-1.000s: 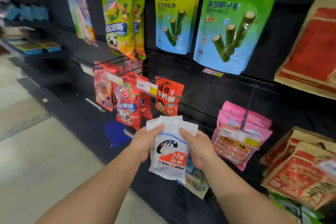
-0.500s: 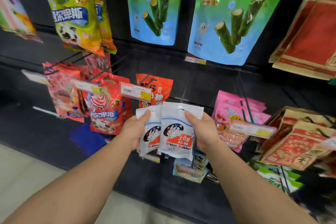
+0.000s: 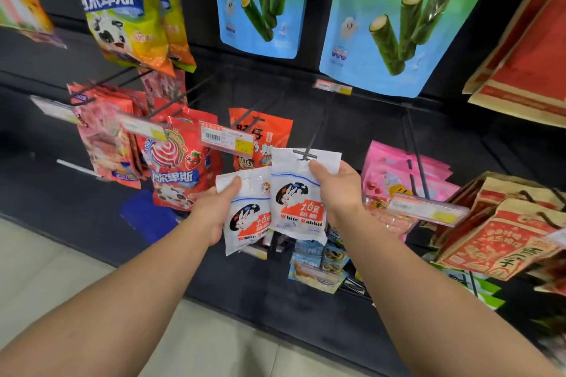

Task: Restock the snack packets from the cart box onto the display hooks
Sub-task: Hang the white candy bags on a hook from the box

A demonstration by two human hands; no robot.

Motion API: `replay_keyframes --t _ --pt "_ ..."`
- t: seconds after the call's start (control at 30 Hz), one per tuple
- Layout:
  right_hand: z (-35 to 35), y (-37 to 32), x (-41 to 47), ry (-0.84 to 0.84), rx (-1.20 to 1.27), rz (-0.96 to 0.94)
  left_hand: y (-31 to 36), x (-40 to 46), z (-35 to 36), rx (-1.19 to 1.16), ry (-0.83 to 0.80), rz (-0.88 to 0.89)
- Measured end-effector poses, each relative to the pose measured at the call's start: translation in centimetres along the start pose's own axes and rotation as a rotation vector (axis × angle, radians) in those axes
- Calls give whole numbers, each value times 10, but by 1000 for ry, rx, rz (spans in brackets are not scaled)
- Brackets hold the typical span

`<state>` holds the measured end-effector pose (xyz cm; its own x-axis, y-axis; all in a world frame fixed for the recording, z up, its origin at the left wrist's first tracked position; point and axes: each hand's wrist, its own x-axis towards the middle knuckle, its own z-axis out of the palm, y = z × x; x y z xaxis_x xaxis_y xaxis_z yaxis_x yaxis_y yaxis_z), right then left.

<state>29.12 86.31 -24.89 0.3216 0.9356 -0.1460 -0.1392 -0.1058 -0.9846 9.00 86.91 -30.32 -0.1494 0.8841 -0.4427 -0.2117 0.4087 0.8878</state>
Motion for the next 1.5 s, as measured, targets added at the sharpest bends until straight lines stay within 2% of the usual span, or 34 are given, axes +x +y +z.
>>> replay_keyframes --t 0.27,0.47,0.6,0.67,0.73,0.8,0.97,1.27,1.5 --pt "5 10 10 111 -112 -58 -8 0 -24 29 -41 -22" --pt "6 6 22 153 -150 -36 -5 -8 -15 58 -233 -14" --pt "-9 6 12 299 -178 15 1 -14 16 133 -336 23" --pt "-18 9 -4 239 -151 78 5 -15 32 147 -363 46" --pt "-25 11 -20 28 -74 115 10 -14 45 151 -378 80" --pt "-29 8 -28 -115 0 109 13 -12 55 147 -385 110" --pt "-35 -6 -27 -206 -20 15 25 -9 71 143 -363 146" --pt "-20 -7 -6 -24 -57 18 32 -4 80 117 -319 126" --pt "-10 -3 7 51 -97 12 38 1 82 218 -329 164"
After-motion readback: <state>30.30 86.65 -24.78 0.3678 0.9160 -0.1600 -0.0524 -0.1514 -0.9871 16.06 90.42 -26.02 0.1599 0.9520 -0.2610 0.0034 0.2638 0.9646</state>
